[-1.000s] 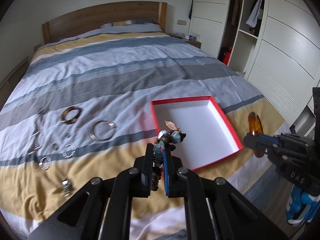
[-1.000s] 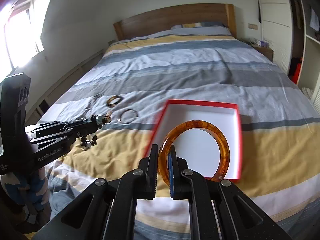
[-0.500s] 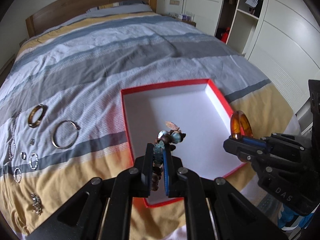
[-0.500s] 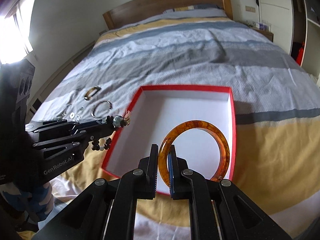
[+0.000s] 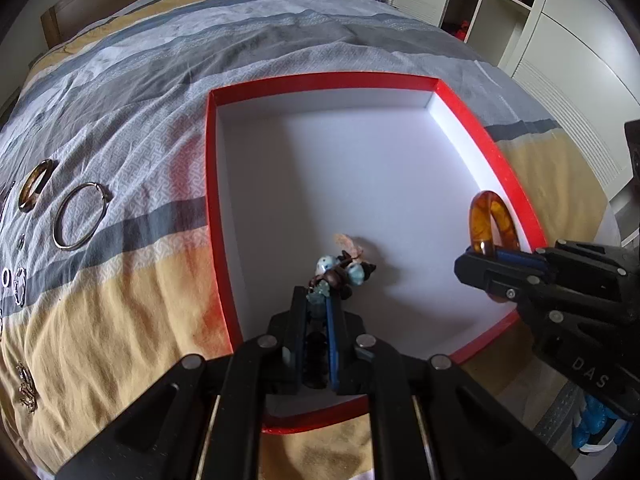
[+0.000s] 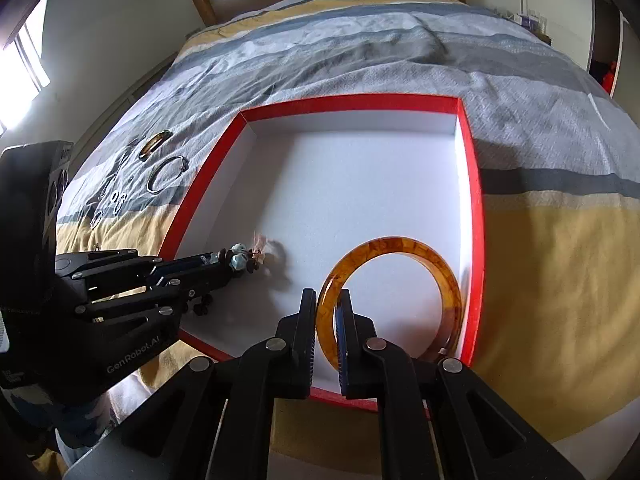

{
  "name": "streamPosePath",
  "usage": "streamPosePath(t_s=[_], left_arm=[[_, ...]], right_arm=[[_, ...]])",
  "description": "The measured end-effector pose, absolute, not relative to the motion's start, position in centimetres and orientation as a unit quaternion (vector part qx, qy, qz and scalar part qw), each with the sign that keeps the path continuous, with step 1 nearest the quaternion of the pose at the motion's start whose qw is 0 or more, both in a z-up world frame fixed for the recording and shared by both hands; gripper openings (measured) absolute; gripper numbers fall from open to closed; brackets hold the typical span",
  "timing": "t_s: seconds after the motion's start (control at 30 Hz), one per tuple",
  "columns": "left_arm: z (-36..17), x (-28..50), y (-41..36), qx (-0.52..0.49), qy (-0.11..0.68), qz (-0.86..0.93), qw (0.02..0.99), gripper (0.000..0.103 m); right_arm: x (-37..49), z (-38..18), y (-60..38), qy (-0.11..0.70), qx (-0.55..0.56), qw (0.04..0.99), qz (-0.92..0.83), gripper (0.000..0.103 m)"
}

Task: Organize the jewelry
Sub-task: 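Carry both items into the red box and open both tools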

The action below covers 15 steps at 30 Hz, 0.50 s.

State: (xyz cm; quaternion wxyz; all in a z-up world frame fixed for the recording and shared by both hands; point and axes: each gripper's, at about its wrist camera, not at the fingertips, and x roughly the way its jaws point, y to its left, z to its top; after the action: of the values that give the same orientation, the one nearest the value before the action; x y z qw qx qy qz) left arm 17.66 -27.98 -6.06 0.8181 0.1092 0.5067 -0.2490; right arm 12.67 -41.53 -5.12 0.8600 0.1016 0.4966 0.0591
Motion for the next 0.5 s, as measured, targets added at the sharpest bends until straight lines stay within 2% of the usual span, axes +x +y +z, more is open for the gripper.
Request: streamPosePath(t_s=[0.23, 0.27, 0.33, 0.37, 0.4, 0.5], left_arm=[[-6.0, 17.7, -28.0, 0.101, 0.511, -0.254, 0.815, 0.01], [-6.0, 17.6, -27.9, 0.099, 0.512, -0.255, 0.814, 0.013], [-5.6, 17.3, -28.0, 0.096, 0.513, -0.259, 0.813, 0.022], [-5.4, 17.2, -28.1, 0.096, 0.51, -0.259, 0.814, 0.032], [-5.1, 17.0, -28.2, 0.099, 0.506, -0.259, 0.817, 0.04], [-4.2, 16.7, -28.1, 0.095, 0.501, -0.258, 0.821, 0.042]], right_arm=[[12.5, -5.8, -41.8, 0.505, 0.107, 0.855, 0.049, 0.018], [12.4, -5.7, -41.7, 0.504, 0.104, 0.856, 0.047, 0.02], [12.2, -5.3, -41.6, 0.5, 0.098, 0.859, 0.041, 0.034], [12.0, -5.0, -41.7, 0.498, 0.1, 0.861, 0.04, 0.04], [11.9, -4.7, -41.8, 0.495, 0.103, 0.862, 0.038, 0.041], [11.2, -3.8, -42.1, 0.49, 0.101, 0.866, 0.03, 0.041]])
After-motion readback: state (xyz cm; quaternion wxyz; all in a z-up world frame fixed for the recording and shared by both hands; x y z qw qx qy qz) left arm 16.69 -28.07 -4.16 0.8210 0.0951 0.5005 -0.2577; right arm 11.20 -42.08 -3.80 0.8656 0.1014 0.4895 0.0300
